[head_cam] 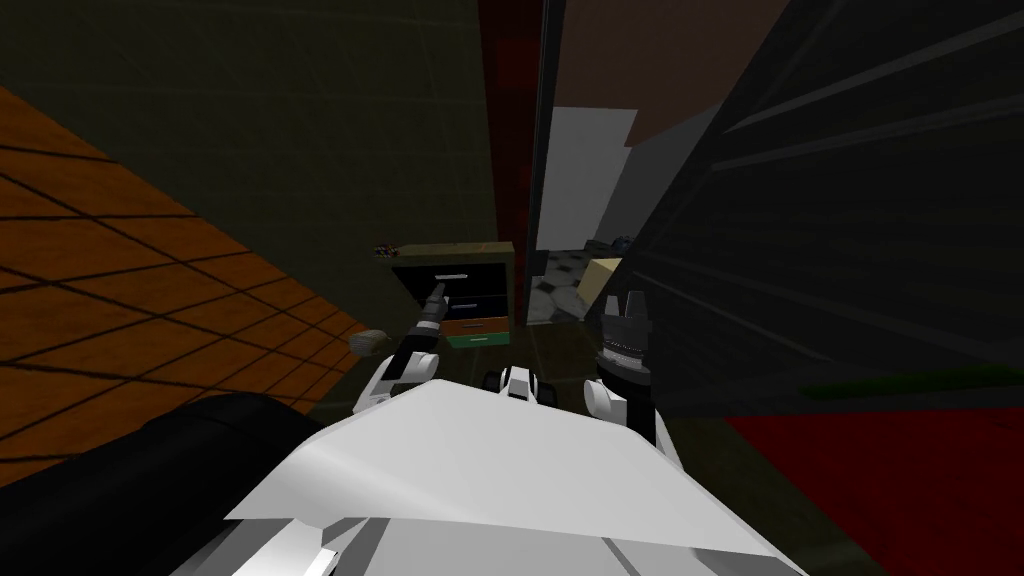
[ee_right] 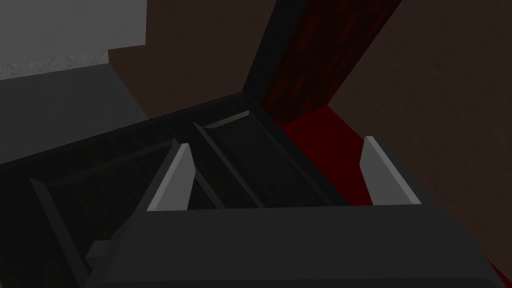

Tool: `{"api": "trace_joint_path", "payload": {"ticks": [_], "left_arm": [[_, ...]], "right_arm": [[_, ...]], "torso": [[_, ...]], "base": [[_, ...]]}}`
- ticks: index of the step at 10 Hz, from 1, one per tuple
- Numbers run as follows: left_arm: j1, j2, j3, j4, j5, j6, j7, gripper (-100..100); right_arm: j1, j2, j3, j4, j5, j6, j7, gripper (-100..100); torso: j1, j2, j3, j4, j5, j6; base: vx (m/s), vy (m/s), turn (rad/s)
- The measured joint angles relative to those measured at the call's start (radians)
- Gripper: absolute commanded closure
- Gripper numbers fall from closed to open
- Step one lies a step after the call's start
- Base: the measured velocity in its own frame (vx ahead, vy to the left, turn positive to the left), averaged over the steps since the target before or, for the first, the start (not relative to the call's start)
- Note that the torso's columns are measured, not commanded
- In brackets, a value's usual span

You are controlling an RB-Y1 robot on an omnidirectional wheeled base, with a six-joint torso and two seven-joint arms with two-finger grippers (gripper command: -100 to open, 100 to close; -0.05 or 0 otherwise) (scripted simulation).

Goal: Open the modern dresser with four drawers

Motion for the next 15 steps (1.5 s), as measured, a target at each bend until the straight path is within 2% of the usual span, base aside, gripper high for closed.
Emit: {"api": "trace_joint_path", "payload": {"ticks": [5,8,11,12,15], "left_arm": [[-0.005,-0.014,0.037,-0.003,0.012,0.098,-0.008,-100],[-0.014,-0.036,0.062,-0.006,0.020,0.164,-0.012,-100],[-0.008,-0.091,0.086,-0.010,0.031,0.221,-0.013,-100],[-0.009,-0.093,0.086,-0.010,0.031,0.223,-0.013,-100],[-0.080,-0.113,0.130,0.026,0.008,0.251,-0.021,-100]], "right_arm": [[0.000,0.000,0.000,0.000,0.000,0.000,0.000,0],[0.000,0.000,0.000,0.000,0.000,0.000,0.000,0],[0.000,0.000,0.000,0.000,0.000,0.000,0.000,0],[0.000,0.000,0.000,0.000,0.000,0.000,0.000,0],[0.000,0.000,0.000,0.000,0.000,0.000,0.000,0]], "torso": [[0.001,0.001,0.001,0.000,0.000,0.000],[0.000,0.000,0.000,0.000,0.000,0.000],[0.000,0.003,0.002,0.001,0.000,0.000],[0.000,0.005,0.003,0.001,0.000,0.000],[0.000,0.003,0.002,0.001,0.000,0.000]], "base": [[0.098,0.028,-0.131],[0.117,0.024,-0.132],[0.072,0.026,-0.065],[-0.027,0.011,-0.153],[-0.067,0.011,-0.149]]}}
